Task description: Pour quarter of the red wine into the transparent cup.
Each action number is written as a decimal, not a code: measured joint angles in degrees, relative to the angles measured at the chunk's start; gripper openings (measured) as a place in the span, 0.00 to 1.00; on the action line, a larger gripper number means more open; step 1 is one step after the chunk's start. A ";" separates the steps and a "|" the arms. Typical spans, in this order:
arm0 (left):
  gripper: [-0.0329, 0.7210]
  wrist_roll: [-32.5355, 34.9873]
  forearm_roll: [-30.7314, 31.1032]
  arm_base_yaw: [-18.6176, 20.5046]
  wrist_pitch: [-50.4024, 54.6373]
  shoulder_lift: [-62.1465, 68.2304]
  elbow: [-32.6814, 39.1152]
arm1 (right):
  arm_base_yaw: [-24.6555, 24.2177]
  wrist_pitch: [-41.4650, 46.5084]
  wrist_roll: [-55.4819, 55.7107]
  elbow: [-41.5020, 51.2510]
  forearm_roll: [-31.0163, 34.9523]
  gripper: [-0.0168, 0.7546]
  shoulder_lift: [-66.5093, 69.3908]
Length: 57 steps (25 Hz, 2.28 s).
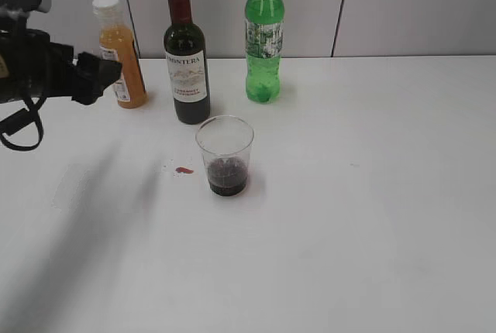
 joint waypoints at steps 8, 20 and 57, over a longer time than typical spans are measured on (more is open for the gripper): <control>0.87 0.00 -1.73 1.72 30.49 -7.43 -0.41 | 0.00 0.00 0.00 0.00 0.00 0.79 0.00; 0.85 9.35 -14.33 4.71 64.94 -15.01 -7.19 | 0.00 0.00 0.00 0.00 0.00 0.79 0.00; 0.83 16.11 -26.79 9.39 84.14 -87.72 15.42 | -0.05 0.00 0.00 0.00 0.00 0.79 0.00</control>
